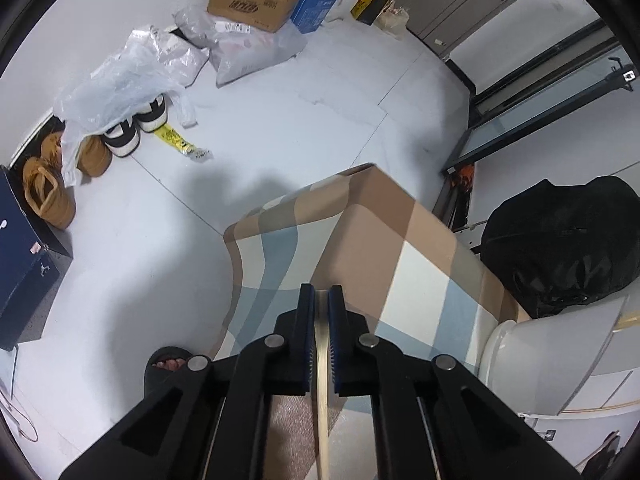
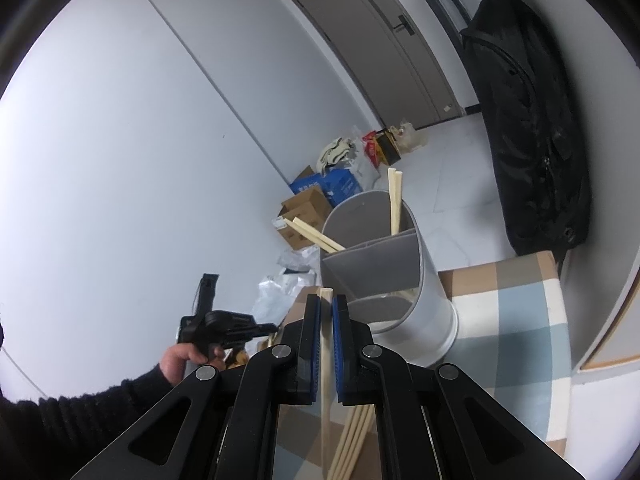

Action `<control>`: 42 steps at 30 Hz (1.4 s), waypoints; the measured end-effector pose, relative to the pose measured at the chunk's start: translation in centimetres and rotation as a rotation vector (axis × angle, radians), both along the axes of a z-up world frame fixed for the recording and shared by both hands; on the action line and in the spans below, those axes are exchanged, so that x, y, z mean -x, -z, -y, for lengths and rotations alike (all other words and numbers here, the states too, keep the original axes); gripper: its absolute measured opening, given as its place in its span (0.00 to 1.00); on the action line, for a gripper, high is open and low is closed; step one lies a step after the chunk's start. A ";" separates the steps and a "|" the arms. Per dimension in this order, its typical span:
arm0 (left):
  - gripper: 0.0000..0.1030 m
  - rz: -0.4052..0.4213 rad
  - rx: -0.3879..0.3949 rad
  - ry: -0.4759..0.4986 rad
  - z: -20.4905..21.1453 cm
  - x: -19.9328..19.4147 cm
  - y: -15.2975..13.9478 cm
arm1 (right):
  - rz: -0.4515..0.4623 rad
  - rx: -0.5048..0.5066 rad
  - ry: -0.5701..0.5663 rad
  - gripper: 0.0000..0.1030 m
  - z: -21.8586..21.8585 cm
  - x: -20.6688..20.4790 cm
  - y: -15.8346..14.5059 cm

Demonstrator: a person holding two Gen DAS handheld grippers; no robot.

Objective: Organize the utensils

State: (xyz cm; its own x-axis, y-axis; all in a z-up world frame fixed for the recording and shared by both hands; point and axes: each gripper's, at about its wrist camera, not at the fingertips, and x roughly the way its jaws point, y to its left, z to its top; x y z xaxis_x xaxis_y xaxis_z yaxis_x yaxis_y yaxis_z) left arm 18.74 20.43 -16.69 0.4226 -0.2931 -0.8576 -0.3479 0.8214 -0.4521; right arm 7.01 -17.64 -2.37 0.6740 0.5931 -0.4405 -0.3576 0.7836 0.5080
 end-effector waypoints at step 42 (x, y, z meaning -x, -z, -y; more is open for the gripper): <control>0.02 0.999 -0.204 0.154 15.6 5.4 -26.8 | 0.318 0.074 0.134 0.05 0.2 -7.1 -15.4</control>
State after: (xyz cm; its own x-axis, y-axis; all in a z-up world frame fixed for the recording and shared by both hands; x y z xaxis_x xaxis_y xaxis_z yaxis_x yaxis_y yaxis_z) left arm 13.38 4.79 10.11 0.9400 -0.2929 -0.1750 0.2260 0.9187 -0.3240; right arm 14.14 -17.82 12.98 0.8540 0.4645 -0.2345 -0.3802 0.8647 0.3283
